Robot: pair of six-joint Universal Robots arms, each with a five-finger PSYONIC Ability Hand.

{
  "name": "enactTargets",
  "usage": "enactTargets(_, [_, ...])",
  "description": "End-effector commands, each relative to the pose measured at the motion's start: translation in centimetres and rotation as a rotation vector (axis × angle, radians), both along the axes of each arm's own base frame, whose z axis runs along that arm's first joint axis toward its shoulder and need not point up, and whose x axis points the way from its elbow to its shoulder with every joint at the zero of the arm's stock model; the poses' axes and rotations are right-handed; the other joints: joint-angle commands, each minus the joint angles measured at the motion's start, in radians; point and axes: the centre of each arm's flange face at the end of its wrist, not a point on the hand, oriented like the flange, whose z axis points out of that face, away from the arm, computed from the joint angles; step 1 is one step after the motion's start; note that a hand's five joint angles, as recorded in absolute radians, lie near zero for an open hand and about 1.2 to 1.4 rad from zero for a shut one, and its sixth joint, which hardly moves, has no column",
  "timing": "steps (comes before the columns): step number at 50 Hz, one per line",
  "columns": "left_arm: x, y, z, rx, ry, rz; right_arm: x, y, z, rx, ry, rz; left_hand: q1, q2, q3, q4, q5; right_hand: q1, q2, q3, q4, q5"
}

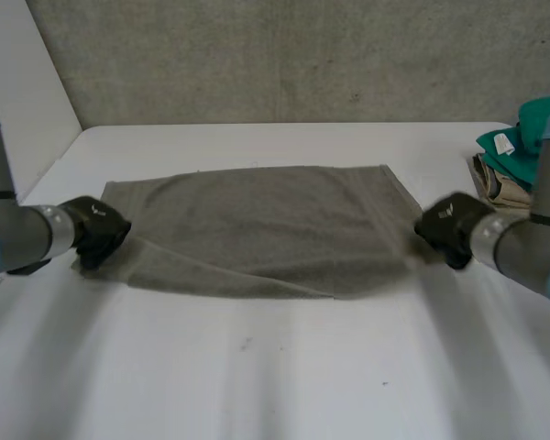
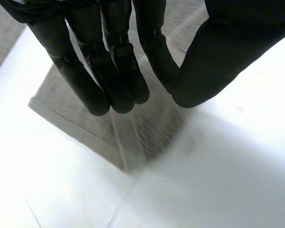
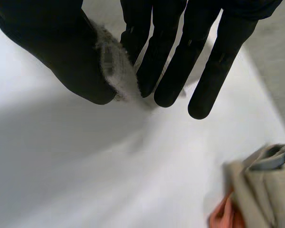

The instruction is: Fold the laundry.

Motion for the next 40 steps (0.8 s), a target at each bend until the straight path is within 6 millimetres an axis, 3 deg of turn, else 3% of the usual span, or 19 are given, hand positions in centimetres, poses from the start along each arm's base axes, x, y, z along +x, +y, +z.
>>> enactTargets(1, [-0.9,-0.3,0.9,-0.109,0.158,-0.076,-0.6,-0.4,0.0,-0.073,0.045,0.029,-0.208,-0.249,-0.242,-0.248,-0.239,0.251,0.214,0.206,0.197,0.230])
enactTargets(3, [-2.1,-1.4,1.4,-0.168,0.282,-0.056,-0.3,-1.3,-0.1,-0.097,-0.039,-0.017,-0.503,-0.544,-0.537,-0.544,-0.534,0.251,0.214,0.206,0.197,0.230])
enactTargets(6, [-3.3,-2.7,0.9,-0.204,0.386,-0.009,0.0,-2.0,-0.8,-0.091,-0.114,-0.058,-0.649,-0.690,-0.682,-0.689,-0.680,0.251,0.214,0.206,0.197,0.230])
enactTargets(13, [-4.5,-4.5,-1.2,-0.233,0.335,0.044,-0.1,-3.4,-1.4,-0.099,-0.186,-0.133,-0.584,-0.625,-0.618,-0.625,-0.616,0.251,0.214,0.206,0.197,0.230])
enactTargets(22, [-4.3,-4.1,-3.6,-0.097,0.197,0.046,-0.2,-4.1,-1.7,-0.122,-0.206,-0.155,-0.490,-0.531,-0.524,-0.531,-0.522,0.251,0.214,0.206,0.197,0.230])
enactTargets(40, [-3.2,-4.6,-5.2,-0.071,0.156,0.072,0.1,-4.1,-2.1,-0.122,-0.202,-0.145,-0.623,-0.663,-0.656,-0.663,-0.654,0.251,0.214,0.206,0.197,0.230])
